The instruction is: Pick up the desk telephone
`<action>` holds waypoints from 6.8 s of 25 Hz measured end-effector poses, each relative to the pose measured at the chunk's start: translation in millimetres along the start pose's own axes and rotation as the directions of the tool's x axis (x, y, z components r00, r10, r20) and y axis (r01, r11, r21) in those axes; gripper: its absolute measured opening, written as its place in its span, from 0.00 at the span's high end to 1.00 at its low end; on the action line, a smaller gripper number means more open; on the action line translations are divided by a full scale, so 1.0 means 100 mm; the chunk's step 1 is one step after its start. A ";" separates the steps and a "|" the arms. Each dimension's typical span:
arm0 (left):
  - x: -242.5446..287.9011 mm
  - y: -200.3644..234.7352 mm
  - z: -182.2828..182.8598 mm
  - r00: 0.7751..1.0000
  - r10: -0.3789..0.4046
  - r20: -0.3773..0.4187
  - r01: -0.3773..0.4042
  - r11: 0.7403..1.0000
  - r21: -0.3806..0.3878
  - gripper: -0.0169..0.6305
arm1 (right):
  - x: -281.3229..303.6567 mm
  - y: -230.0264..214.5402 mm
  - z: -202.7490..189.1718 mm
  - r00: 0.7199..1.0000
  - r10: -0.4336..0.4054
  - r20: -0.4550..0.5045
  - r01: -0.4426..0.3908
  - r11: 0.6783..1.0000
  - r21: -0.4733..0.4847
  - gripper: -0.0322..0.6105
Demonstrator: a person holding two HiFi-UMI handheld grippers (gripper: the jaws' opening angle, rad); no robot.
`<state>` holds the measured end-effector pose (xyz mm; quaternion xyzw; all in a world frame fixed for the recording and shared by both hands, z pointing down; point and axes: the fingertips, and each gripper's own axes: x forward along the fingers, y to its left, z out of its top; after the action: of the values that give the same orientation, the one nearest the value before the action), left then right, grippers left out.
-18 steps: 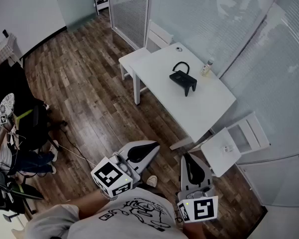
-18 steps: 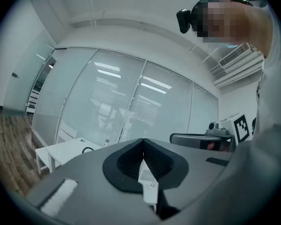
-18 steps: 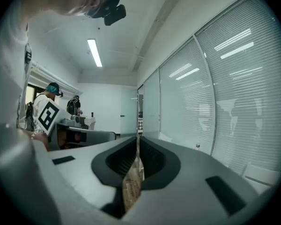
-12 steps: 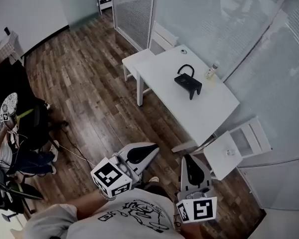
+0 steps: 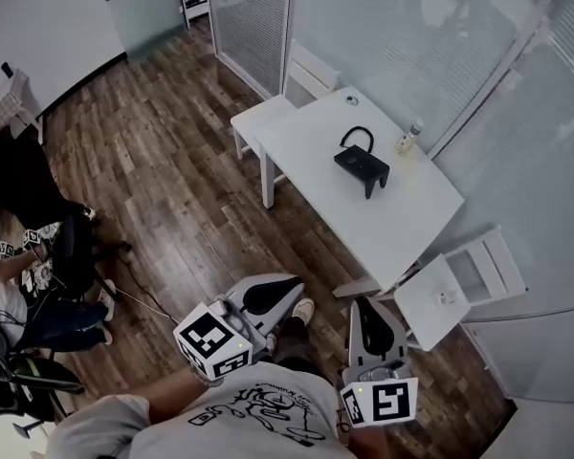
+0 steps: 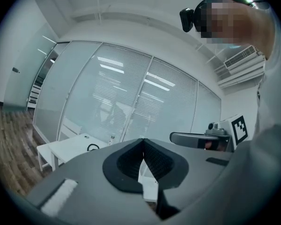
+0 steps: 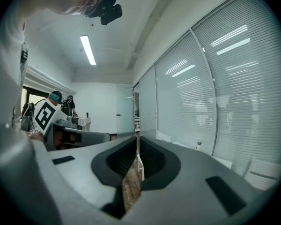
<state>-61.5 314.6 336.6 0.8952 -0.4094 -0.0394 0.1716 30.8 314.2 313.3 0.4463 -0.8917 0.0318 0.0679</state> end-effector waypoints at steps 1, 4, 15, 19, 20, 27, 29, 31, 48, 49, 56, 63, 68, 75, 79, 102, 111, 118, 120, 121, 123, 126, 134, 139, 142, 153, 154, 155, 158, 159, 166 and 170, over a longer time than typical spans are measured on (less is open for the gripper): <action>0.07 0.05 0.01 1.000 -0.001 -0.004 0.001 1.000 -0.002 0.97 | 0.06 -0.06 -0.01 1.000 -0.001 0.000 0.001 1.000 0.004 0.92; 0.35 0.18 0.05 1.000 -0.010 -0.013 0.010 1.000 -0.003 0.97 | 0.25 -0.29 -0.01 1.000 -0.007 0.001 0.007 1.000 0.016 0.92; 1.64 0.49 0.47 0.999 -0.028 -0.017 0.028 0.999 0.041 0.97 | 0.89 -1.47 0.21 1.000 -0.022 0.018 0.022 0.999 0.027 0.92; 1.99 0.56 0.54 1.000 -0.019 -0.014 0.020 0.999 0.044 0.97 | 1.02 -1.80 0.27 1.000 -0.014 0.022 0.013 1.000 0.023 0.92; 2.06 0.58 0.56 1.000 -0.018 -0.012 0.019 0.999 0.045 0.97 | 1.05 -1.86 0.27 1.000 -0.013 0.021 0.012 1.000 0.018 0.92; 2.44 0.72 0.56 0.999 -0.020 -0.025 0.021 0.999 0.025 0.97 | 1.22 -2.17 0.22 1.000 -0.013 0.000 0.013 1.000 0.028 0.92; 2.55 0.78 0.54 0.999 -0.030 -0.034 0.030 0.999 0.014 0.97 | 1.28 -2.24 0.18 1.000 -0.024 -0.010 0.024 0.999 0.024 0.92; 2.66 0.84 0.52 0.998 -0.044 -0.042 0.044 0.999 0.008 0.97 | 1.35 -2.31 0.13 0.999 -0.039 -0.019 0.039 0.999 0.027 0.92; 3.37 2.18 1.06 0.978 -0.193 -0.076 0.193 0.981 -0.003 0.97 | 2.92 -2.51 0.43 0.988 -0.146 -0.041 0.146 0.989 -0.001 0.92; 3.40 2.28 1.09 0.977 -0.199 -0.079 0.199 0.980 -0.004 0.97 | 3.02 -2.51 0.44 0.987 -0.152 -0.042 0.152 0.988 0.002 0.92; 3.54 2.79 1.20 0.963 -0.248 -0.103 0.249 0.969 -0.007 0.97 | 3.50 -2.54 0.41 0.975 -0.213 -0.057 0.214 0.977 0.013 0.92; 3.63 2.97 1.26 0.954 -0.278 -0.112 0.278 0.960 -0.018 0.97 | 3.67 -2.61 0.45 0.965 -0.254 -0.066 0.256 0.967 0.020 0.92; 3.73 3.01 1.27 0.950 -0.290 -0.115 0.289 0.957 -0.020 0.97 | 3.70 -2.68 0.43 0.961 -0.268 -0.072 0.270 0.963 0.025 0.92; 3.84 3.04 1.10 0.945 -0.290 -0.151 0.288 0.957 -0.037 0.97 | 3.66 -2.81 0.22 0.951 -0.287 -0.113 0.295 0.954 0.054 0.92; 3.95 3.07 0.96 0.937 -0.300 -0.181 0.296 0.954 -0.049 0.97 | 3.63 -2.91 0.10 0.942 -0.307 -0.135 0.318 0.945 0.073 0.92; 4.75 4.07 -1.40 0.788 -0.256 -0.560 0.121 0.956 -0.267 0.74 | 3.81 -3.53 -2.09 0.868 -0.206 -0.451 0.390 0.845 0.366 0.77; 4.85 4.43 -2.16 0.735 -0.235 -0.636 0.035 0.950 -0.310 0.58 | 3.86 -3.56 -2.87 0.836 -0.132 -0.533 0.427 0.767 0.480 0.63; 4.81 4.55 -2.50 0.713 -0.229 -0.662 -0.023 0.937 -0.348 0.55 | 3.88 -3.52 -3.29 0.833 -0.073 -0.549 0.436 0.698 0.569 0.61; 4.80 4.53 -2.56 0.710 -0.235 -0.664 -0.024 0.934 -0.357 0.55 | 3.91 -3.51 -3.35 0.835 -0.063 -0.547 0.434 0.687 0.583 0.61; 4.81 4.52 -2.58 0.710 -0.240 -0.662 -0.024 0.932 -0.363 0.55 | 3.92 -3.50 -3.38 0.835 -0.056 -0.547 0.432 0.683 0.589 0.61; 4.80 4.52 -2.60 0.717 -0.248 -0.651 -0.027 0.924 -0.381 0.55 | 3.95 -3.47 -3.44 0.834 -0.034 -0.551 0.425 0.676 0.602 0.61; 4.79 4.51 -2.61 0.723 -0.257 -0.641 -0.030 0.915 -0.401 0.56 | 3.99 -3.42 -3.50 0.843 0.003 -0.538 0.402 0.661 0.634 0.62; 4.77 4.48 -2.55 0.708 -0.266 -0.654 -0.010 0.922 -0.386 0.61 | 3.97 -3.42 -3.47 0.849 0.030 -0.528 0.400 0.617 0.678 0.65; 4.72 4.40 -2.42 0.715 -0.257 -0.650 -0.012 0.925 -0.379 0.61 | 3.92 -3.41 -3.32 0.860 0.039 -0.509 0.378 0.622 0.685 0.65; 4.69 4.33 -2.27 0.718 -0.250 -0.649 -0.010 0.929 -0.370 0.61 | 3.88 -3.42 -3.18 0.867 0.046 -0.496 0.358 0.634 0.685 0.65; 4.46 4.02 -1.59 0.781 -0.187 -0.596 -0.028 0.943 -0.332 0.62 | 3.71 -3.36 -2.50 0.895 0.079 -0.440 0.265 0.698 0.666 0.65; 4.45 4.00 -1.52 0.786 -0.178 -0.592 -0.033 0.944 -0.327 0.62 | 3.70 -3.36 -2.44 0.897 0.083 -0.434 0.257 0.700 0.666 0.65; 4.44 3.98 -1.46 0.790 -0.170 -0.589 -0.038 0.945 -0.324 0.62 | 3.69 -3.36 -2.37 0.899 0.088 -0.428 0.249 0.703 0.666 0.65; 4.39 3.89 -1.27 0.801 -0.149 -0.580 -0.053 0.947 -0.317 0.62 | 3.65 -3.36 -2.17 0.905 0.100 -0.413 0.225 0.711 0.666 0.65; 4.38 3.86 -1.20 0.806 -0.144 -0.575 -0.056 0.947 -0.316 0.62 | 3.64 -3.36 -2.10 0.908 0.103 -0.407 0.217 0.714 0.666 0.65; 4.26 3.62 -0.74 0.841 -0.122 -0.527 -0.058 0.949 -0.311 0.62 | 3.50 -3.33 -1.59 0.921 0.110 -0.374 0.175 0.742 0.647 0.65; 4.23 3.48 -0.47 0.861 -0.114 -0.495 -0.058 0.946 -0.319 0.62 | 3.42 -3.36 -1.27 0.932 0.105 -0.347 0.150 0.760 0.632 0.66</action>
<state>-22.2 -199.4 528.4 0.8393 -0.3243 0.1286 0.4169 108.6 -142.9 489.1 0.4392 -0.7912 0.4192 0.0727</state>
